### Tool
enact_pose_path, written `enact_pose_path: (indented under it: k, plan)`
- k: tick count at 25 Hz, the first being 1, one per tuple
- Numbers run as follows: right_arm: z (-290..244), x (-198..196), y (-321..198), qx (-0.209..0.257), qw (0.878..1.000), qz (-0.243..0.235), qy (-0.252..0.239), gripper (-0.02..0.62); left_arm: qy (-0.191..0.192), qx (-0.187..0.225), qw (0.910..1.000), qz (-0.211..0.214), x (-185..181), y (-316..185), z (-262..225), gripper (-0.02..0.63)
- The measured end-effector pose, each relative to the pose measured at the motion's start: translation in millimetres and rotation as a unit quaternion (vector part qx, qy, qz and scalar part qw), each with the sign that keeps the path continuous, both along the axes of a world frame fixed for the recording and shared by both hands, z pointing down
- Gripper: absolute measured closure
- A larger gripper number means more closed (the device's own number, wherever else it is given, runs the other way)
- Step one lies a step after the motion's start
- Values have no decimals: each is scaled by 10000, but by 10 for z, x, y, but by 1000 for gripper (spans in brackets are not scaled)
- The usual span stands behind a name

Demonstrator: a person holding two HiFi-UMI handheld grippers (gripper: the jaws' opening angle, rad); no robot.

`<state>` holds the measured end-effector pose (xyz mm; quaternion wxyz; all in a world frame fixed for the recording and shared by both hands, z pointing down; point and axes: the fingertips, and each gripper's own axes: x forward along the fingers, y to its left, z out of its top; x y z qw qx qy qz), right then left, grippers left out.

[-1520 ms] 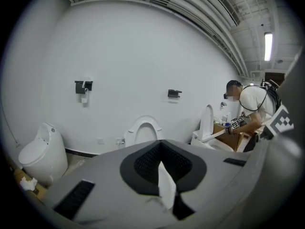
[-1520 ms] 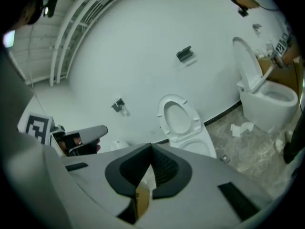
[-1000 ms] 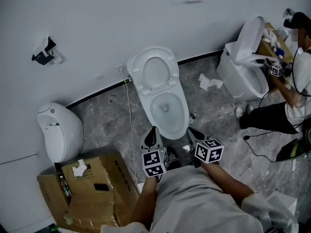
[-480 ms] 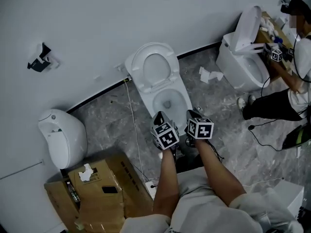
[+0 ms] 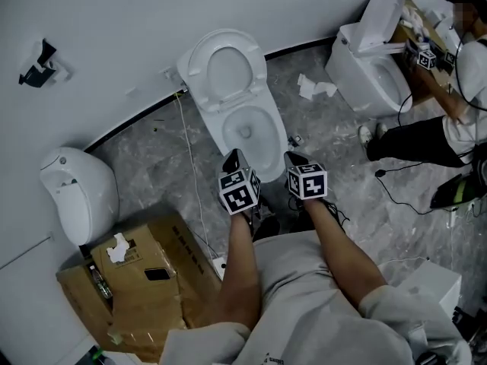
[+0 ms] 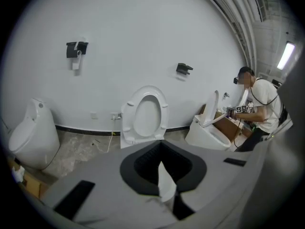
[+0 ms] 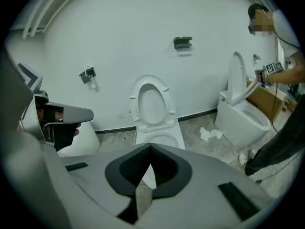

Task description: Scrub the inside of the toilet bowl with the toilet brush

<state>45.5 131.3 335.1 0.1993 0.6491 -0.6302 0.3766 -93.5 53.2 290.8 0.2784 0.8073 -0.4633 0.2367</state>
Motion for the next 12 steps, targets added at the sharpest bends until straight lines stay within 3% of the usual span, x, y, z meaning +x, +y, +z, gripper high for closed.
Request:
enact_pose_path:
  k: [4, 12]
  plan:
    - [69, 108, 120, -92, 9996, 251, -39, 581, -8, -100, 9999, -58, -34, 36, 61, 583]
    - [163, 265, 112, -189, 9996, 115, 167, 581, -4, -197, 9998, -99, 114, 21, 183, 583]
